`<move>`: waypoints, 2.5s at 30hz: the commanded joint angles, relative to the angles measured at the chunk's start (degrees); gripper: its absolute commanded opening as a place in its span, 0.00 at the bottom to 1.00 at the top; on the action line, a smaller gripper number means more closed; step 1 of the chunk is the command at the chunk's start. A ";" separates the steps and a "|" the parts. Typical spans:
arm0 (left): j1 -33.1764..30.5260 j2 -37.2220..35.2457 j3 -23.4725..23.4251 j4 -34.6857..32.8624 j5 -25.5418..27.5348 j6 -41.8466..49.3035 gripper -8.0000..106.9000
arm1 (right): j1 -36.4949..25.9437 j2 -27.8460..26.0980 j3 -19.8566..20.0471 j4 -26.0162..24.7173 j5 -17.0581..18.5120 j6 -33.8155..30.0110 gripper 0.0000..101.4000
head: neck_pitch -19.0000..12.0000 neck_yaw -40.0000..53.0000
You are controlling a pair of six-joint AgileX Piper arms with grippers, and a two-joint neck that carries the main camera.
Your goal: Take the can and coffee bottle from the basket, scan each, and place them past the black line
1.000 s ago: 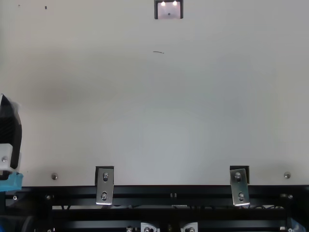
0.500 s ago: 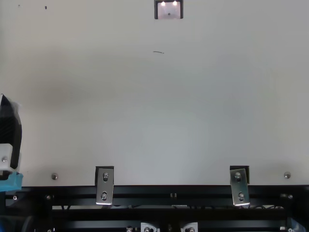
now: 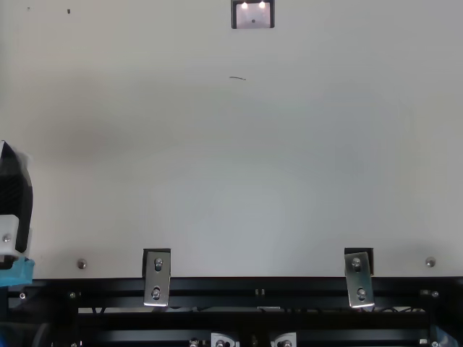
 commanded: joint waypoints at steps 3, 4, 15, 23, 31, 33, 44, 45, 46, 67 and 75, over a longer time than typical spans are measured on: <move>0.64 2.12 -1.35 0.12 -0.05 -0.73 0.85 | 0.00 0.00 0.00 0.00 0.00 0.00 1.00 | -1.83 1.32; 0.91 3.25 -2.10 0.37 -0.28 -1.24 0.85 | 0.00 0.00 0.00 0.00 0.00 0.00 1.00 | -1.83 1.32; 4.04 23.59 -15.21 4.74 -4.89 -7.71 0.85 | 0.00 0.00 0.00 0.00 0.00 0.00 1.00 | -1.83 1.32; 13.34 44.82 -28.28 -4.58 -6.79 3.25 0.85 | 0.00 0.00 0.00 0.00 0.00 0.00 1.00 | -1.83 1.32; 29.18 68.30 -47.02 -19.80 0.15 28.21 0.85 | 0.00 0.00 0.00 0.00 0.00 0.00 1.00 | -1.83 1.32; 32.10 73.53 -51.51 -20.07 2.66 32.02 0.85 | 0.00 0.00 0.00 0.00 0.00 0.00 1.00 | -1.83 1.32; 33.75 93.41 -66.34 -7.23 9.15 33.68 0.85 | 0.00 0.00 0.00 0.00 0.00 0.00 1.00 | -1.83 1.32; 33.44 94.62 -66.95 -6.26 9.42 33.43 0.85 | 0.00 0.00 0.00 0.00 0.00 0.00 1.00 | -1.83 1.32; 33.17 95.78 -67.47 -5.46 9.63 33.25 0.85 | 0.00 0.00 0.00 0.00 0.00 0.00 1.00 | -1.83 1.32; 30.41 113.36 -74.19 -10.43 6.65 41.54 0.85 | 0.00 0.00 0.00 0.00 0.00 0.00 1.00 | -1.83 1.32; 30.04 119.83 -79.94 -12.39 7.59 42.91 0.85 | 0.00 0.00 0.00 0.00 0.00 0.00 1.00 | -1.83 1.32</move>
